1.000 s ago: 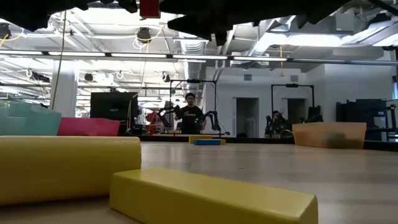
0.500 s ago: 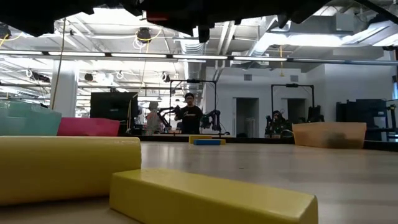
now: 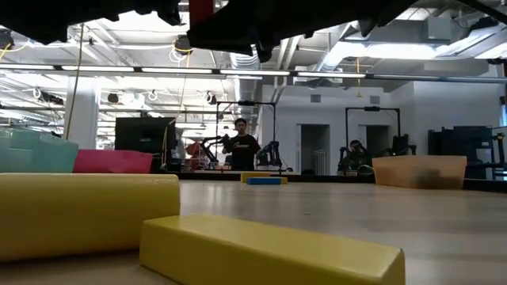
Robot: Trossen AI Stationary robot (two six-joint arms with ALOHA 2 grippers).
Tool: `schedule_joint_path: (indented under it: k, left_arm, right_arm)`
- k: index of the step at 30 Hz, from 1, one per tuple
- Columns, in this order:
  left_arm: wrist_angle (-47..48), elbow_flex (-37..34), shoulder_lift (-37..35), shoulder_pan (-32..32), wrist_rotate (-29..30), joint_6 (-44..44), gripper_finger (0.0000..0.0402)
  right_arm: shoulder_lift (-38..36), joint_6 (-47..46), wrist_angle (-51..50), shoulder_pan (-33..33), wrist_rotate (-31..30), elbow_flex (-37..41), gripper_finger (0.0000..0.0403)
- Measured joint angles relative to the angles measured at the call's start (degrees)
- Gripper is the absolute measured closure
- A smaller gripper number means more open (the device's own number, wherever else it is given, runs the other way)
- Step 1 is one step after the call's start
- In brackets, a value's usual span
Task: Sort blocks
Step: Put the red block into the red bin
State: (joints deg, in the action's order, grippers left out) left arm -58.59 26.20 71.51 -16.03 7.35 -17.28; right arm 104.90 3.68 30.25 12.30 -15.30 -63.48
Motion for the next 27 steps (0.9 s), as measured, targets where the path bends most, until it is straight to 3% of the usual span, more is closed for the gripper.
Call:
schedule_joint_path:
  k: [13,27]
  left_arm:
    - [14.26,0.04,-7.31,-0.02,1.85,3.95,0.0336]
    - [26.1,0.04,-9.2,-0.07,2.15,10.89,0.0335]
  right_arm:
    - [-5.52,-0.72,-12.18,1.07,-1.3,0.02,0.0345]
    - [-6.34,-0.8,-15.73,1.68,-1.26,0.24,0.0343]
